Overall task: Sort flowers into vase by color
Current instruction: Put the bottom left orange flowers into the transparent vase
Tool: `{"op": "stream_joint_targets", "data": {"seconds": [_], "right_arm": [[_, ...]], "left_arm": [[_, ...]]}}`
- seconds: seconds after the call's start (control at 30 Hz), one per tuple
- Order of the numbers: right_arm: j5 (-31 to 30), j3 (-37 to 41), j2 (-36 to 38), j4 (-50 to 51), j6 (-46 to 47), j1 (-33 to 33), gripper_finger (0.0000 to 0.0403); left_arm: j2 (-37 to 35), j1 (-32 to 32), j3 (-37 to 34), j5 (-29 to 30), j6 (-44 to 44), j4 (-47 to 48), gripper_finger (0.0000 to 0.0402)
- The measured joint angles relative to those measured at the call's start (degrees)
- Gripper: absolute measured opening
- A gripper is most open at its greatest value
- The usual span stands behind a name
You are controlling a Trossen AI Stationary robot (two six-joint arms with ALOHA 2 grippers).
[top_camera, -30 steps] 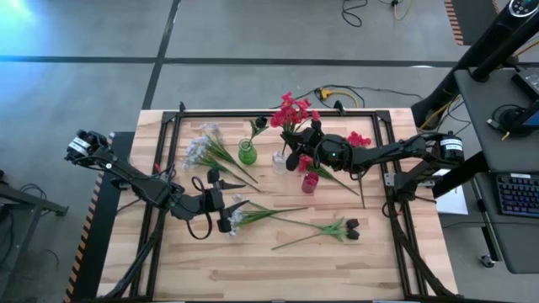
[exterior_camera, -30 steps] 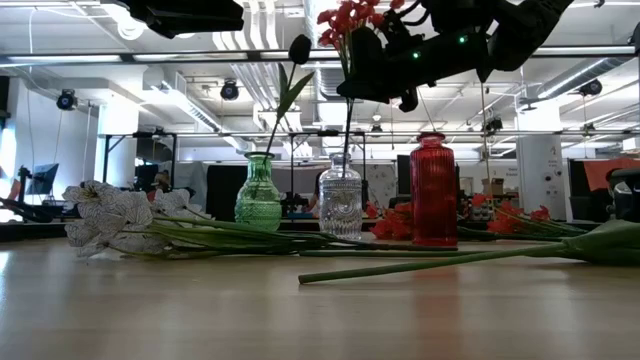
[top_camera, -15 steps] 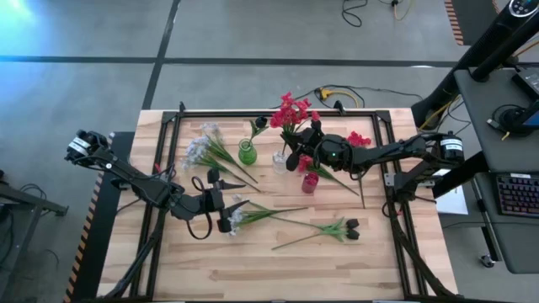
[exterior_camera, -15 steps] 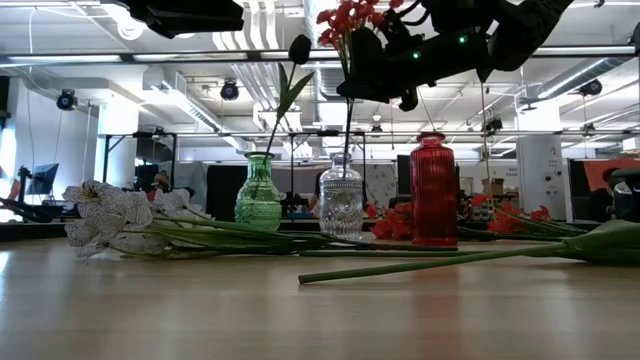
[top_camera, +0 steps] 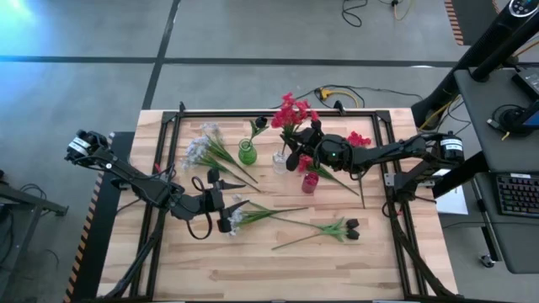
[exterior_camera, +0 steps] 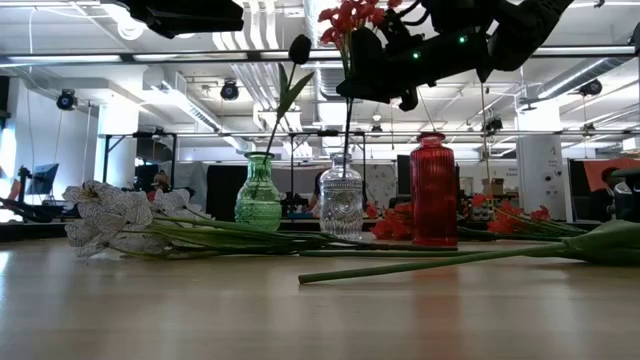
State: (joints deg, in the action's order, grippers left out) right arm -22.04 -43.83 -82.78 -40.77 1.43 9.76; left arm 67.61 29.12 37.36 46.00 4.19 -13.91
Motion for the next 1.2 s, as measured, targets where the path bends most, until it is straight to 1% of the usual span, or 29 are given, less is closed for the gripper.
{"op": "stream_joint_targets", "data": {"seconds": [0.23,0.47,0.7,1.2], "right_arm": [[-0.01,0.00,0.00,-0.07,0.02,0.00,0.0107],[-0.01,0.00,0.00,-0.05,0.00,0.01,0.0132],[-0.01,0.00,0.00,-0.05,-0.02,0.00,0.0141],[0.17,0.00,0.00,-0.02,0.00,0.02,0.0141]], "left_arm": [[0.00,0.00,0.00,0.00,0.00,0.02,0.0192],[0.01,0.00,0.00,0.00,0.00,0.04,0.0192],[0.00,0.00,0.00,0.00,0.00,0.06,0.0192],[0.02,0.00,0.00,0.02,0.00,0.06,0.0192]]}}
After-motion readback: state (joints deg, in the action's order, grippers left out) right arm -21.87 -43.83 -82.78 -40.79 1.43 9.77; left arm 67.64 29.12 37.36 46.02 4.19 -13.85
